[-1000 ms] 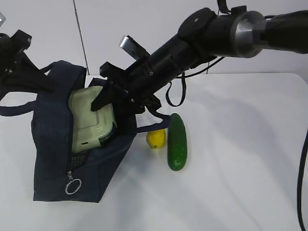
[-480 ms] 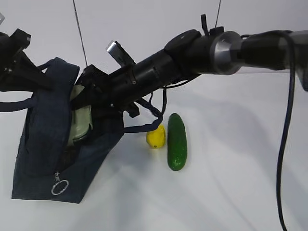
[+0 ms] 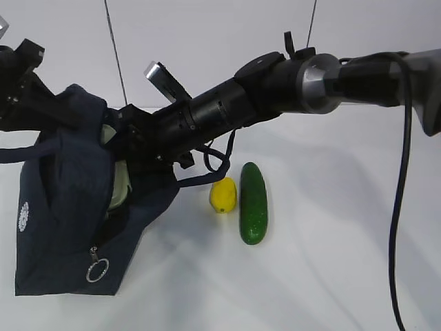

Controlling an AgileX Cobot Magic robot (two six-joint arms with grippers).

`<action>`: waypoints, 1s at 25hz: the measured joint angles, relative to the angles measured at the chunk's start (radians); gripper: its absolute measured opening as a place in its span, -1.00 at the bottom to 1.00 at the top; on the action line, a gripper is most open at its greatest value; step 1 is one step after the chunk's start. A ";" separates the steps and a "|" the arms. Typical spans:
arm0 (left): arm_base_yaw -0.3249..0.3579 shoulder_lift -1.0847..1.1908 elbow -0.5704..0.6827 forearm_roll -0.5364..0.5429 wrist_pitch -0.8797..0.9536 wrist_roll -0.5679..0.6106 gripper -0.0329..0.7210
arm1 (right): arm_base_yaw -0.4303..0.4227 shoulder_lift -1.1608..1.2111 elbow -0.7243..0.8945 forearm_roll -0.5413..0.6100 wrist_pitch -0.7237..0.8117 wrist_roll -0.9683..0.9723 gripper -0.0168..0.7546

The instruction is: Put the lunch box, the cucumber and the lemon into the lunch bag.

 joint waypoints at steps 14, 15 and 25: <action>0.000 0.002 0.000 0.024 0.022 0.026 -0.91 | -0.002 0.000 -0.003 0.072 0.165 -0.104 0.20; 0.000 0.002 -0.002 0.034 0.024 0.026 -0.91 | -0.009 0.000 -0.003 0.072 0.174 -0.109 0.20; 0.035 0.002 -0.004 0.107 0.022 0.028 -0.91 | -0.095 -0.063 -0.005 -0.030 0.189 -0.113 0.19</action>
